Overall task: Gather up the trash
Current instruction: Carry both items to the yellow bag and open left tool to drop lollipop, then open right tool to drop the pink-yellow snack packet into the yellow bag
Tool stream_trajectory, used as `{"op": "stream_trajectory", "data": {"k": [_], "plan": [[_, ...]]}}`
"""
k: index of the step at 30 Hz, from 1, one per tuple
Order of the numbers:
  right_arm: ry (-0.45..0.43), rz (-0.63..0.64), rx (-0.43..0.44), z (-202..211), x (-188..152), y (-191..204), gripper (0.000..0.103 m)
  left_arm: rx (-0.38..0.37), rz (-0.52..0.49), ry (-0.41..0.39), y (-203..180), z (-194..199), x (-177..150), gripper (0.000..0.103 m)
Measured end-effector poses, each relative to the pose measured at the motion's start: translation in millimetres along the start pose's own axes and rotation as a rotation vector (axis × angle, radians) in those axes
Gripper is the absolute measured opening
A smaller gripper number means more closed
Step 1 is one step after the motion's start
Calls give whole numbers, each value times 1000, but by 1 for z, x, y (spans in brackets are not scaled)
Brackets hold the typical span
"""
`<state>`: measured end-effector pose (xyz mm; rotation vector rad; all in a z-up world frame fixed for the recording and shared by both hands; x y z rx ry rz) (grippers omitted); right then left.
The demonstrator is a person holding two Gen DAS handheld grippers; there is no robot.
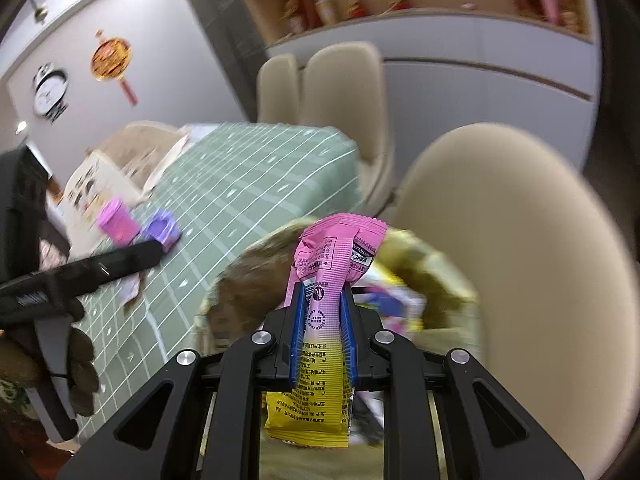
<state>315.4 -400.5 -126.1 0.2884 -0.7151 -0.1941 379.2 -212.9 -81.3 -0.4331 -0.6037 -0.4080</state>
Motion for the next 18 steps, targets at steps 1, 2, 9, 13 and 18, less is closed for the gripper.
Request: {"op": "stream_trajectory", "data": {"k": [1,2,9,13,18], "plan": [[24,12,3,-9,0,4,17,24,23,-12,8,6,-2,94],[53,19,4,-20,-1,6,17,42,44,-20,16,13,-4,94],[243,45,-22,-72,-20,6,17,196,189,-89,69,57,-26,94],[280,7,-21,-78,-30,1,17,226,246,-78,86,66,-42,94],[260,3,-33,-65,-36,4,31,229,238,-73,85,76,-56,94]]}}
Point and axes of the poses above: each gripper's, at about its wrist camera, not at the fingertips, and z roughly against the way its jaws point, y to its left, x to its top, the point moved 2 cm from there along -z, roughly the way its jaws point, and after that the axes turned 1 degree about -z, right-handed, at the moved point
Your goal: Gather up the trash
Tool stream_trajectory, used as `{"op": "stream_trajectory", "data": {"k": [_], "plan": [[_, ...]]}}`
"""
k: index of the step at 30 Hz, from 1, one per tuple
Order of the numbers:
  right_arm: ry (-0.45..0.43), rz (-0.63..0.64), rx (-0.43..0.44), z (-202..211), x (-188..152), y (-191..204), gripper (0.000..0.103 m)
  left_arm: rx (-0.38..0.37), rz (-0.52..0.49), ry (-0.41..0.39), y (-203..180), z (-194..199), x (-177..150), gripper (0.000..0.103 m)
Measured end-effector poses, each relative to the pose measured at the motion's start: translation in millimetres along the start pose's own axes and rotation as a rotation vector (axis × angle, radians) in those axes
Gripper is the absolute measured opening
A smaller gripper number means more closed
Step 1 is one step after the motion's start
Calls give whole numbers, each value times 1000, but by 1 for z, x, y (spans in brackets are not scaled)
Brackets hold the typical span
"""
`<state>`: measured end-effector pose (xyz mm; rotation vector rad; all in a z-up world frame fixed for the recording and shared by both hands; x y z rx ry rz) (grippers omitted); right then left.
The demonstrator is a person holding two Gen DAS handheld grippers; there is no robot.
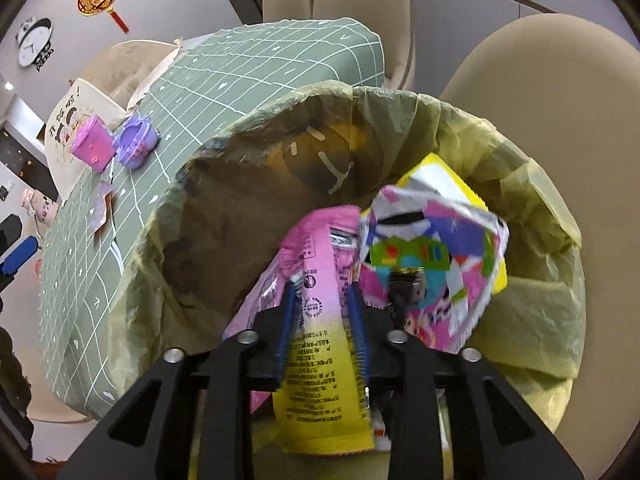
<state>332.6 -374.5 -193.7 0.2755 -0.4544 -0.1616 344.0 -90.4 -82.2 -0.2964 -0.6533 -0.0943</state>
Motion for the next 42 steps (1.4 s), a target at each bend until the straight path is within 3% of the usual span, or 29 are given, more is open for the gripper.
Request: {"op": "stream_trajectory", "data": {"k": [5,12,21,26,31,42], "plan": [[-64,-5,-35,24,-13,2,47,5,-64,-81,-1,28,-9,94],[-243,-70,-82,86,-40,15,49,62,-146,-156,14,71,-33,91],[-413,-1,-59,177,-112,107,49,143,-198,-227,32,147,-75,91],[-457,74,-65,207,-168,163,49,151,-225,-261,37,185,-113,91],[-504,149,-127,220,-215,200,49,157,-237,-314,40,214,-144,91],[-545,128,-140,230,-248,220,49,178,-225,-310,61,245,-180,91]]}}
Point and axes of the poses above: each gripper's, at about its wrist camera, not at the fingertips, and z roughly against the way its jaws point, y to its left, x to its top, the point moved 2 cm from there along -z, roughly the way its jaws point, and after that the axes turned 1 degree about -z, right-handed, at the moved point
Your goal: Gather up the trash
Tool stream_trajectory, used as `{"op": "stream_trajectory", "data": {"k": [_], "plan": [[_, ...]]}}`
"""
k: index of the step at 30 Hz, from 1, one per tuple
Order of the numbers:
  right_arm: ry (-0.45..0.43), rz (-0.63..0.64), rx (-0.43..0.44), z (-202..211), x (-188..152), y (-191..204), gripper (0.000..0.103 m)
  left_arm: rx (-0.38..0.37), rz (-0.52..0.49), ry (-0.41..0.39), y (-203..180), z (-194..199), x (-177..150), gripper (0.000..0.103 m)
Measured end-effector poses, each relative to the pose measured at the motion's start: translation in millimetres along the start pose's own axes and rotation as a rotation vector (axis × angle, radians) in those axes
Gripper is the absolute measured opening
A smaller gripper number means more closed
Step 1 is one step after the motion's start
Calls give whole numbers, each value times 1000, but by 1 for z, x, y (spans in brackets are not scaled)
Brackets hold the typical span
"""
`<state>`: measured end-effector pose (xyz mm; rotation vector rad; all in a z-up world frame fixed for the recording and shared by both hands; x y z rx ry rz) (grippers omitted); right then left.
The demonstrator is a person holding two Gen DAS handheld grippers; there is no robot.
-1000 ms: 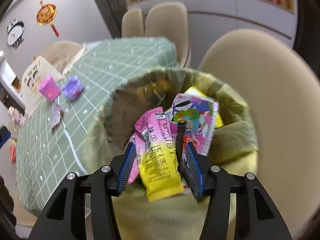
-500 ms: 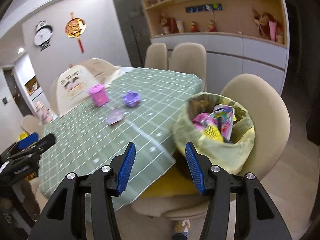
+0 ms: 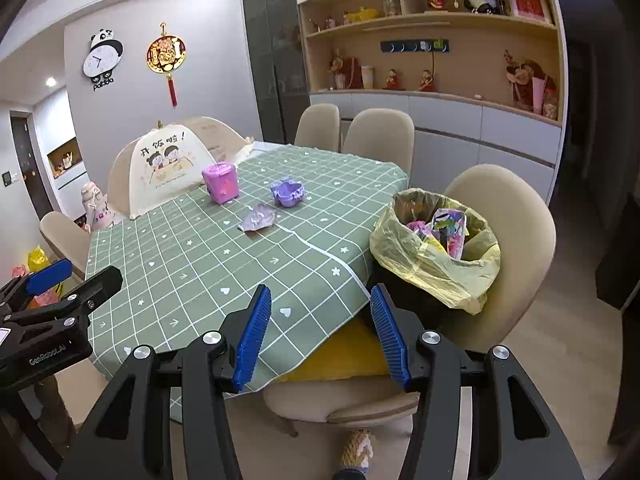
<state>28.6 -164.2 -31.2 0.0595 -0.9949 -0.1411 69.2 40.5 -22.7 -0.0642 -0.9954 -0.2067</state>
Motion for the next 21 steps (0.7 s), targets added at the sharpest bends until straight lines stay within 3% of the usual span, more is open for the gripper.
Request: {"op": "stream_trajectory", "data": {"k": [21], "plan": [[-12,24,-25,2,-2,12,49,-12,4,-9,10,4,-8,91]]}}
Point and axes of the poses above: each gripper's, at about its wrist camera, not at the fingertips, and z roughly against the way its jaws point, y to its left, x to its top, the point moved 2 cm from there along -z, roughly the way its jaws point, and after that the axes turned 1 degree about -z, right-handed, at the moved point
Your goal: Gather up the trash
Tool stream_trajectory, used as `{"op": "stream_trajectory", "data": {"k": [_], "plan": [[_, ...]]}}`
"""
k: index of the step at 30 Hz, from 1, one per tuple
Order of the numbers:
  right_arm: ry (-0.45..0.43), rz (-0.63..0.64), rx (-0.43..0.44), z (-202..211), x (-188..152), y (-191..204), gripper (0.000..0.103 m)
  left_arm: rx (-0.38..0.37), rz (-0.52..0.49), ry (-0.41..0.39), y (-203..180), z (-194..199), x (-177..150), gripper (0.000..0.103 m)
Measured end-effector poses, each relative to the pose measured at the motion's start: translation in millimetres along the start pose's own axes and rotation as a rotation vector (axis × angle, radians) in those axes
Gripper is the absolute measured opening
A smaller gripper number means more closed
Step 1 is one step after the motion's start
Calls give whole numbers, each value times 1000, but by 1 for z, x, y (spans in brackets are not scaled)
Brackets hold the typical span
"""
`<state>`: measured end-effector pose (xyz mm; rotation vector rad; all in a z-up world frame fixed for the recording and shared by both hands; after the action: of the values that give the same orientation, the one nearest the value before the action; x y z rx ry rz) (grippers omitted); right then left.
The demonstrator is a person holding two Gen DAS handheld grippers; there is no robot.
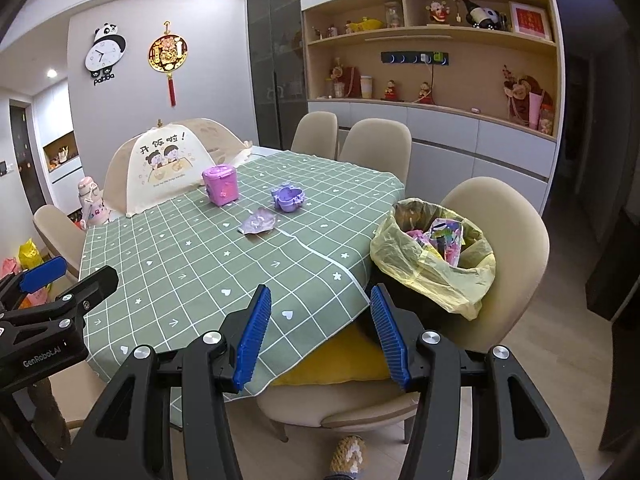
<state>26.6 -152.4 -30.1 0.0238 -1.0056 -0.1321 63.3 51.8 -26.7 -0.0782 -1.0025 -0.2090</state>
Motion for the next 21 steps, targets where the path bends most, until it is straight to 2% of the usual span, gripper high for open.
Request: {"op": "stream_trajectory", "data": {"k": [21], "plan": [[-1,-2,-5,-3,-2,-8,49,-9,-10,5,-10,-5,1,91]]}}
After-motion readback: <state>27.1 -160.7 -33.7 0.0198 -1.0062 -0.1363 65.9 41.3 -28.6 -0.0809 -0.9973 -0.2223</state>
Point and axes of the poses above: each gripper's, at about its wrist camera, not at the fingertips, and z roughly against the way its jaws point, y to its left, x to its top, the point moved 2 cm from there along -z, roughly the way its jaws point, and after that the axes turned 1 degree about -z, right-handed, at the moved point
